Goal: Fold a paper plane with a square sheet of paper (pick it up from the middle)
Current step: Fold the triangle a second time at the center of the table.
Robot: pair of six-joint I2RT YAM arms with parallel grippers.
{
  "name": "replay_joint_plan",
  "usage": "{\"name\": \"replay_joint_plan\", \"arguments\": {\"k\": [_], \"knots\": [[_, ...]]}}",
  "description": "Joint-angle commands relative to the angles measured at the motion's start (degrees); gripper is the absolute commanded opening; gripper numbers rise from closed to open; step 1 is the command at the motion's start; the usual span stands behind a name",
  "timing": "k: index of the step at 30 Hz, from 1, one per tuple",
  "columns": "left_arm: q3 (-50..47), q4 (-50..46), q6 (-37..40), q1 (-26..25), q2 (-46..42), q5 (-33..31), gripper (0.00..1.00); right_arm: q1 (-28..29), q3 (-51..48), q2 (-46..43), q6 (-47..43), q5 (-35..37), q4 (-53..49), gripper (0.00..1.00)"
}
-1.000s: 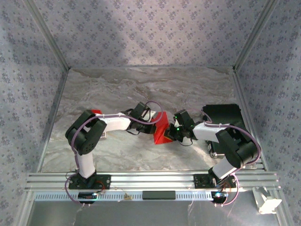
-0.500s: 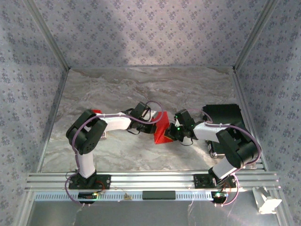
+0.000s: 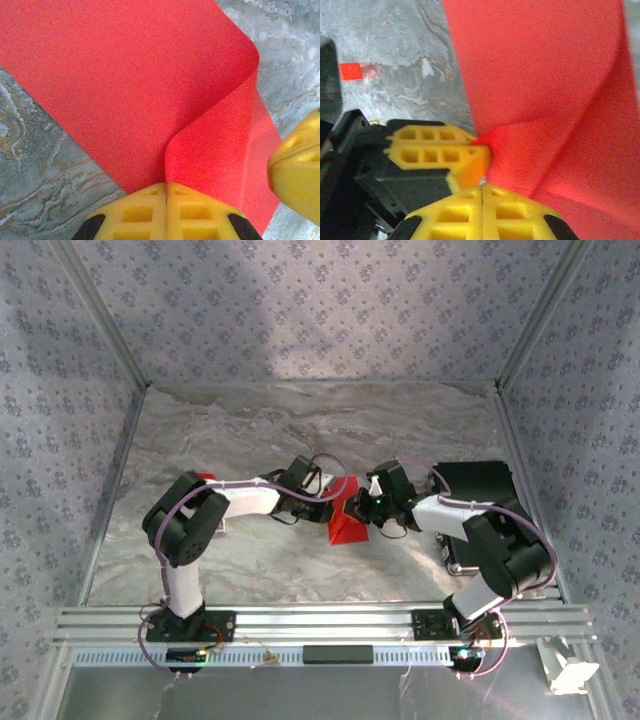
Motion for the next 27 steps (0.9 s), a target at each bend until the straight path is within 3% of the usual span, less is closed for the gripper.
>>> {"name": "replay_joint_plan", "arguments": {"k": [1,6,14,27], "knots": [[1.0,-0.7,1.0,0.3,0.9,0.9,0.00,0.8,2.9,2.3,0.5,-1.8,0.9,0.07],[1.0,-0.7,1.0,0.3,0.6,0.9,0.00,0.6,2.9,2.9,0.7,0.6,-1.9,0.07],[0.9,-0.4,0.7,0.3,0.3,1.1,0.00,-0.5,-2.7,-5.7,-0.8,6.6,-8.6,0.08],[1.7,-1.2,0.7,0.3,-1.7,1.5,0.00,-0.5,-4.1,0.3,-1.6,5.3,-10.0,0.07]]}}
